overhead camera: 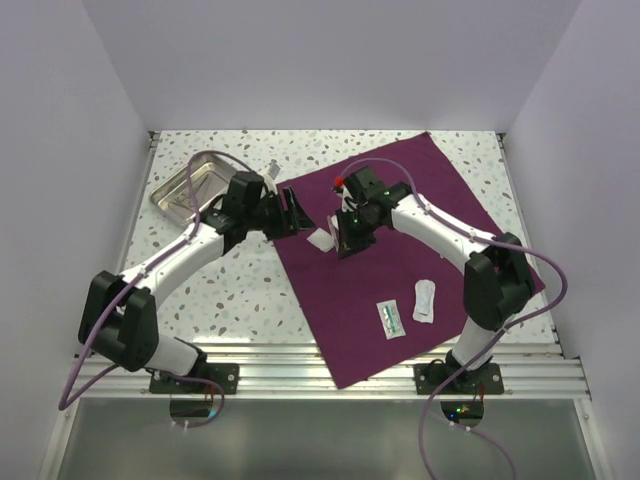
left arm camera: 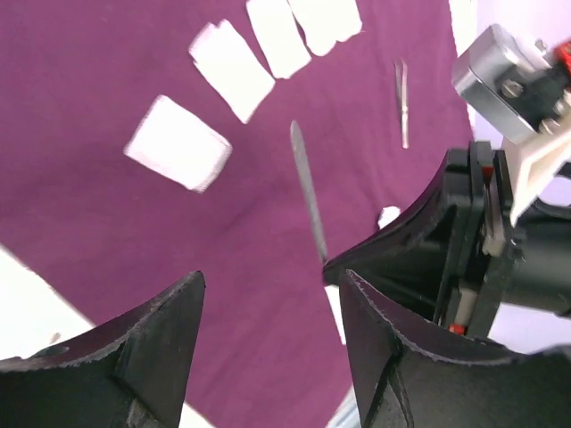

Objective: Prepare the surgical pack

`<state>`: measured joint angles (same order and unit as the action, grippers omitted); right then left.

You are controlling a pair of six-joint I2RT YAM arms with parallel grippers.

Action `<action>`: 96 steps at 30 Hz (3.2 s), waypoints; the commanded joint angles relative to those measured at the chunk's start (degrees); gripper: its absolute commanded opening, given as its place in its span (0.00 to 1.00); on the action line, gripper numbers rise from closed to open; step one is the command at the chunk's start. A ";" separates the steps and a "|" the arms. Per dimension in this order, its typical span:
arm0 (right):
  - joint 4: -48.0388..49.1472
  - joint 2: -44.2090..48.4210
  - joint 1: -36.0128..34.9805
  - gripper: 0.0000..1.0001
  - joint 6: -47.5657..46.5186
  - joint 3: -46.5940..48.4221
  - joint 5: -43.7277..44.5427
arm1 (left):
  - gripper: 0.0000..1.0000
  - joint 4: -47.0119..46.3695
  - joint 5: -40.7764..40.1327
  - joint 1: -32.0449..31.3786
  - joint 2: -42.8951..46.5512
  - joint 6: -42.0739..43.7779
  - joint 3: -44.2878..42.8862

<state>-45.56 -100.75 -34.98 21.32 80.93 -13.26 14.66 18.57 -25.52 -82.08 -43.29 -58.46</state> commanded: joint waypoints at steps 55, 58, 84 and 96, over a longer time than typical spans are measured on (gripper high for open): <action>-10.78 -5.86 18.28 0.68 -6.29 8.20 -4.32 | 0.00 9.96 -56.89 18.21 -46.67 61.12 -49.73; -10.86 -6.56 19.33 0.68 -6.29 7.67 -4.85 | 0.00 10.39 -53.82 20.24 -48.96 61.48 -51.05; -15.53 -12.80 30.84 0.57 -6.99 11.71 15.62 | 0.48 18.05 -30.01 23.23 -39.58 36.01 -48.08; -10.43 -18.07 31.99 0.56 -10.60 15.58 20.47 | 0.48 10.48 -12.07 21.04 -26.20 26.24 -27.86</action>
<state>-58.33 -117.78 -2.72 12.51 93.60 5.48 28.05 0.71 -3.22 -110.06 -13.10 -88.62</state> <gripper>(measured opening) 0.563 0.486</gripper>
